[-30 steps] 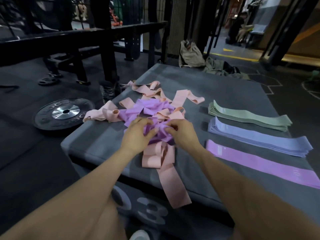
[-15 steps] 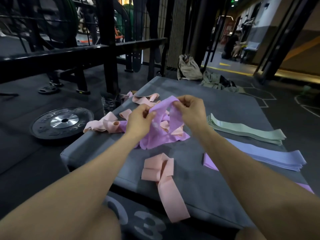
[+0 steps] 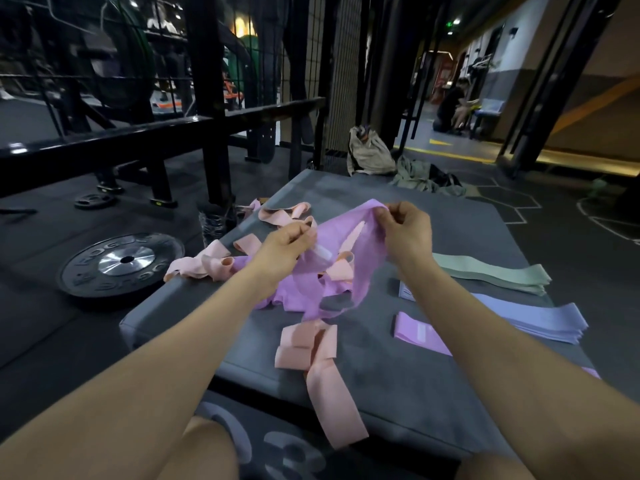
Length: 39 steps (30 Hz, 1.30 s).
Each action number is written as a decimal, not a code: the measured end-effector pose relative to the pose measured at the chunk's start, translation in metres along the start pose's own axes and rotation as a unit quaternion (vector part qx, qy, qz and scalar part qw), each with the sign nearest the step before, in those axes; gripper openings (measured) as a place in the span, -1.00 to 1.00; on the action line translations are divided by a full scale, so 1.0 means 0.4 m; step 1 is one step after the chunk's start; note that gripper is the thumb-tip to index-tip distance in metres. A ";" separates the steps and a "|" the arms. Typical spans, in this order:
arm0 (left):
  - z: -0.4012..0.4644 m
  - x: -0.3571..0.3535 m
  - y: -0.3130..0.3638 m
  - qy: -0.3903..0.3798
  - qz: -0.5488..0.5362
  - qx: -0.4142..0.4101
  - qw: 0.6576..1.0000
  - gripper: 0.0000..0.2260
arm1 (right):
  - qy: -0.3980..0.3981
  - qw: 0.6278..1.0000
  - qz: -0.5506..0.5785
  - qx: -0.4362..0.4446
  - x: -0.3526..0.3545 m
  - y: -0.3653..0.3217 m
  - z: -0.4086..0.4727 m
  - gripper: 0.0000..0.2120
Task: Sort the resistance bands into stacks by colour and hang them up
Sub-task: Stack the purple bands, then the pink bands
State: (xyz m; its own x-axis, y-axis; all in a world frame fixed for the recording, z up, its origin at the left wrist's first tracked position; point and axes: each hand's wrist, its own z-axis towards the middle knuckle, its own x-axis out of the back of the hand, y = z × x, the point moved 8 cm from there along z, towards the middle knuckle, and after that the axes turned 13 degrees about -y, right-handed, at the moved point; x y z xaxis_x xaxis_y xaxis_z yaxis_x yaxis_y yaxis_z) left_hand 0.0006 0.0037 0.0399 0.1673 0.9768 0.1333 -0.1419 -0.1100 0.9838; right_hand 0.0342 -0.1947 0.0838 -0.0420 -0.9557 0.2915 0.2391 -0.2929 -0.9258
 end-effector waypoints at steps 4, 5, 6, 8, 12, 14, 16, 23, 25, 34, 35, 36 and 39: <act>-0.001 -0.023 0.009 0.027 -0.050 -0.014 0.998 -0.77 | -0.025 0.999 -0.025 -0.029 0.004 0.042 -0.020 -0.85; 0.002 -0.025 0.008 0.040 -0.048 -0.024 0.998 -0.77 | -0.044 0.998 -0.040 -0.030 -0.006 0.048 -0.028 -0.85; 0.002 -0.028 0.007 0.049 -0.051 -0.030 0.997 -0.76 | -0.064 0.996 -0.051 -0.027 -0.018 0.054 -0.036 -0.84; 0.006 -0.028 -0.018 0.069 -0.085 -0.022 0.994 -0.77 | -0.100 0.992 -0.071 -0.020 -0.042 0.069 -0.049 -0.83; 0.010 -0.040 -0.073 0.086 -0.161 0.007 0.983 -0.73 | -0.131 0.983 -0.125 -0.015 -0.065 0.113 -0.064 -0.69; 0.006 -0.046 -0.100 0.090 -0.214 0.013 0.973 -0.71 | -0.137 0.980 -0.144 -0.016 -0.068 0.132 -0.070 -0.69; 0.001 -0.057 -0.108 0.069 -0.230 0.009 0.971 -0.77 | -0.142 0.976 -0.165 0.010 -0.078 0.121 -0.085 -0.79; 0.001 -0.083 -0.113 0.011 -0.295 0.012 0.955 -0.75 | -0.245 0.961 -0.120 0.054 -0.156 0.100 -0.139 -0.65; -0.005 -0.096 -0.108 0.000 -0.319 0.010 0.948 -0.72 | -0.284 0.953 -0.097 0.041 -0.174 0.096 -0.158 -0.57; -0.008 -0.086 -0.126 0.028 -0.120 0.017 0.992 -0.85 | -0.159 0.987 0.006 0.035 -0.089 0.104 -0.128 -0.75; -0.009 -0.093 -0.125 0.014 -0.085 0.022 0.996 -0.87 | -0.149 0.989 0.020 0.019 -0.077 0.115 -0.125 -0.76; -0.011 -0.098 -0.123 0.006 -0.057 0.024 0.998 -0.88 | -0.147 0.989 0.029 0.009 -0.070 0.124 -0.124 -0.76; -0.015 -0.111 -0.105 0.009 -0.015 0.008 1.000 -0.91 | -0.174 0.983 0.053 0.004 -0.070 0.133 -0.127 -0.74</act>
State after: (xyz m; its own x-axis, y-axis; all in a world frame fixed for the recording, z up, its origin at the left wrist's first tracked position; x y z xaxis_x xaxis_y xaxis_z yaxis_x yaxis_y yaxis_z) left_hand -0.0066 -0.0341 -0.0080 0.1535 0.9829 0.1018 -0.1221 -0.0833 0.9890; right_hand -0.0011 -0.1851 0.0143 0.3173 -0.9124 0.2587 0.2320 -0.1899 -0.9540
